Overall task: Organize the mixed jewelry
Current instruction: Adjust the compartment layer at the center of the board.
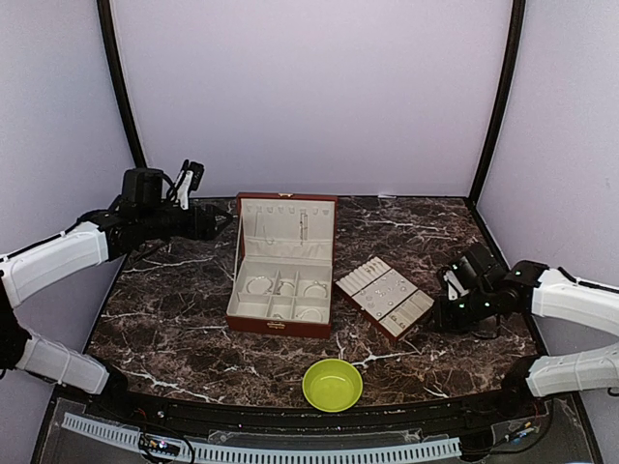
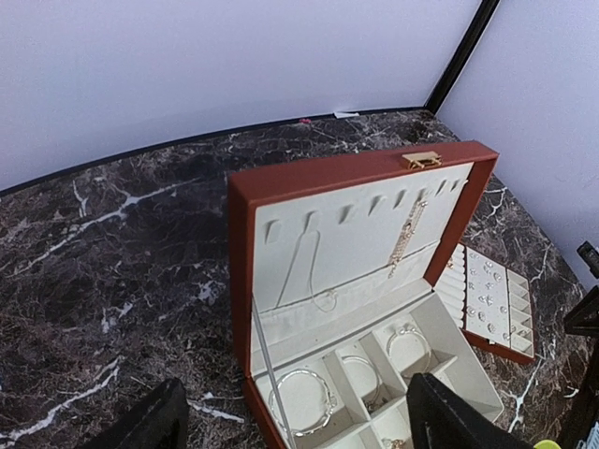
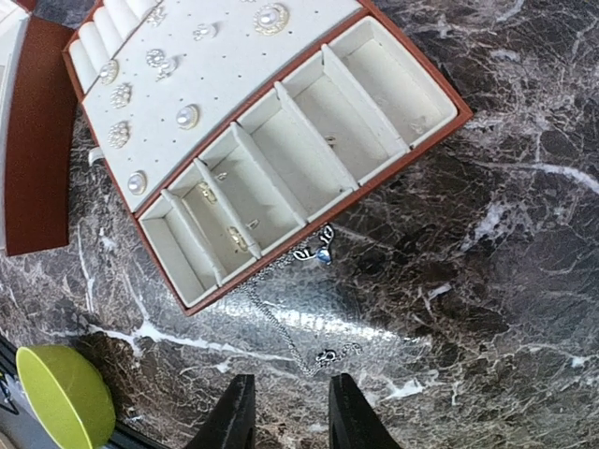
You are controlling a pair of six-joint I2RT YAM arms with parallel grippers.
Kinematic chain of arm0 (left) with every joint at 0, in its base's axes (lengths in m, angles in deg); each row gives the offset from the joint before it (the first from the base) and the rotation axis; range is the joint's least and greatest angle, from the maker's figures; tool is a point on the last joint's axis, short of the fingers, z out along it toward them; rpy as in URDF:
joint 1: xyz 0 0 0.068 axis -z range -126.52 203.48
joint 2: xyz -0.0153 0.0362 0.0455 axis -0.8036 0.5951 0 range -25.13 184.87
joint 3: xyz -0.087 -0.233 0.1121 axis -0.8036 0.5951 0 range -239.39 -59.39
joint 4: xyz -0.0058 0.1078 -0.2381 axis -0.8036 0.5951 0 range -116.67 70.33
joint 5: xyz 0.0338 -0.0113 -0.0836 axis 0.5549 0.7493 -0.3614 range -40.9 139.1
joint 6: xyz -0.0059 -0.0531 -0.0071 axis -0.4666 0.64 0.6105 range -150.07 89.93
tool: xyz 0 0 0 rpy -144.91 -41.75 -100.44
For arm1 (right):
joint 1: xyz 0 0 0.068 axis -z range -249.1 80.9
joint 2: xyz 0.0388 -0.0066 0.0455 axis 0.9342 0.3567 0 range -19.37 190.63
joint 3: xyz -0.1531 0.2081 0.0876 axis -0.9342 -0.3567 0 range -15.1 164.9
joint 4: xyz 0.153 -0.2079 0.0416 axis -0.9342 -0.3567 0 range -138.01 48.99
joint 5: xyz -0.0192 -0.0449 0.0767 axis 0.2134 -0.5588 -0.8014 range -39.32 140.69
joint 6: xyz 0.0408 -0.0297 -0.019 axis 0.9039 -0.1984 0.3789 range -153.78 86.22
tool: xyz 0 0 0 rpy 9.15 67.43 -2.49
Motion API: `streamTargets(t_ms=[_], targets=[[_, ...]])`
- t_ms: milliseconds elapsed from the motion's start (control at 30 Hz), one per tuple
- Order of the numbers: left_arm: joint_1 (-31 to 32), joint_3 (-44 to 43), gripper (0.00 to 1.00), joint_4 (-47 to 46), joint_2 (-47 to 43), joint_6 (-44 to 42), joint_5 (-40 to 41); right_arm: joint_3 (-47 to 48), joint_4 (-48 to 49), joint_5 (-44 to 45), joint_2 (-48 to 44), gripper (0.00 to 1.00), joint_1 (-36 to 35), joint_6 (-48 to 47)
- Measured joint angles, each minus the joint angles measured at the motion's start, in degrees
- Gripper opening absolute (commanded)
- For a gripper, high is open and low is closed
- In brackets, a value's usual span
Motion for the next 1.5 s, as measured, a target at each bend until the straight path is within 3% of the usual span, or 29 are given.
streamTargets(t_ms=[333,933,1233,1500], targets=[[0.0,0.0,0.82,1.5,2.7,0.2,-0.4,1.1,5.6,6.0,13.4,0.21,-1.4,1.7],[0.0,-0.1,0.81,1.5,-0.5,1.3,-1.8,-1.6,13.8,11.3,14.6,0.19,-2.4,2.7],[0.0,-0.1,0.81,1.5,-0.9,1.3,-1.6,-0.1,15.7,12.1,20.3,0.19,-2.6,2.1],[0.0,-0.1,0.81,1.4,-1.8,1.3,-2.1,0.3,16.6,12.8,21.2,0.24,-3.3,2.0]])
